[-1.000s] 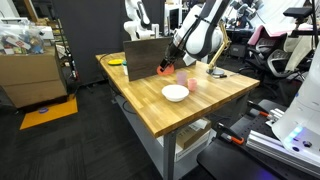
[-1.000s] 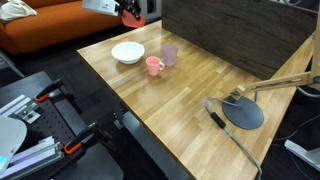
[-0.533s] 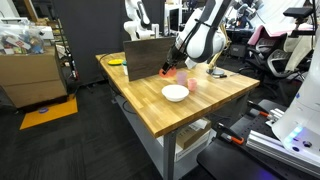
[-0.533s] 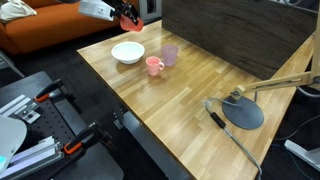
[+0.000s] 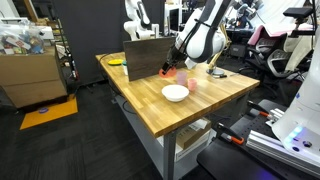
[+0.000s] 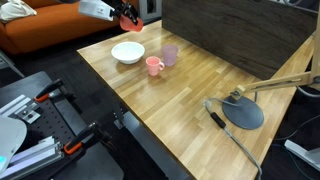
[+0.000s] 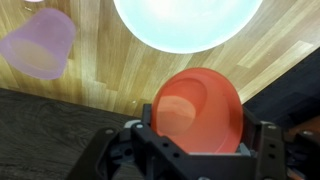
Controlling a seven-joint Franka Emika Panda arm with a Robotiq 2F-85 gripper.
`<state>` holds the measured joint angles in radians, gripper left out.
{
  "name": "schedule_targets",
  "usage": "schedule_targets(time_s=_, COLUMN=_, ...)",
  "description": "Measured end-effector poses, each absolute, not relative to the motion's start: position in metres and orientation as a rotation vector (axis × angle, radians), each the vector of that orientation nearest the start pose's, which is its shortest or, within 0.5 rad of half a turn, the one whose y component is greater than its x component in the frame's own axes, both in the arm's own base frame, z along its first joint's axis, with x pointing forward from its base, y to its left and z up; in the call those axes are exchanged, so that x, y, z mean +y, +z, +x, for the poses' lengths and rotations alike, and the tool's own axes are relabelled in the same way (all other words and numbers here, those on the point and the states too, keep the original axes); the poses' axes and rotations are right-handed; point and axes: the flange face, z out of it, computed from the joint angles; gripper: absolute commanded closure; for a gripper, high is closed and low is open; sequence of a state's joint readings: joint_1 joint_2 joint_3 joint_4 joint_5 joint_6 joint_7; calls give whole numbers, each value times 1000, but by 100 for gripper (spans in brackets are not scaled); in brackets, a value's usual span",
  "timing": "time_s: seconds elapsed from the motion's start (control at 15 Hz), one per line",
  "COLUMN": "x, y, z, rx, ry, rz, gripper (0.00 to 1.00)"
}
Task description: Pour the contents in the red cup into the white bowl
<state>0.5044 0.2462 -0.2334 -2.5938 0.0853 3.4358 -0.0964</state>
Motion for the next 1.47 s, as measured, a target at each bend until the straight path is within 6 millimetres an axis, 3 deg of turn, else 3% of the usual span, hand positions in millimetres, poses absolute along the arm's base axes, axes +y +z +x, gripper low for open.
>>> schedule_targets(time_s=0.2, x=118, y=242, z=469, rx=-451, ry=-938, rz=-2963, gripper=20)
schedule_targets(time_s=0.27, x=118, y=242, z=469, rx=-451, ry=-938, rz=-2963, gripper=45)
schedule_targets(time_s=0.6, x=113, y=246, z=471, rx=-468, ry=-980, rz=-2966, gripper=45)
schedule_targets(time_s=0.8, x=109, y=269, z=485, rx=-477, ry=-1078, rz=-2967, gripper=45)
schedule_targets(time_s=1.0, x=119, y=288, z=491, rx=-472, ry=-1147, rz=-2946, gripper=45)
schedule_targets(time_s=1.47, x=138, y=284, z=474, rx=-451, ry=-1134, rz=-2967, gripper=45)
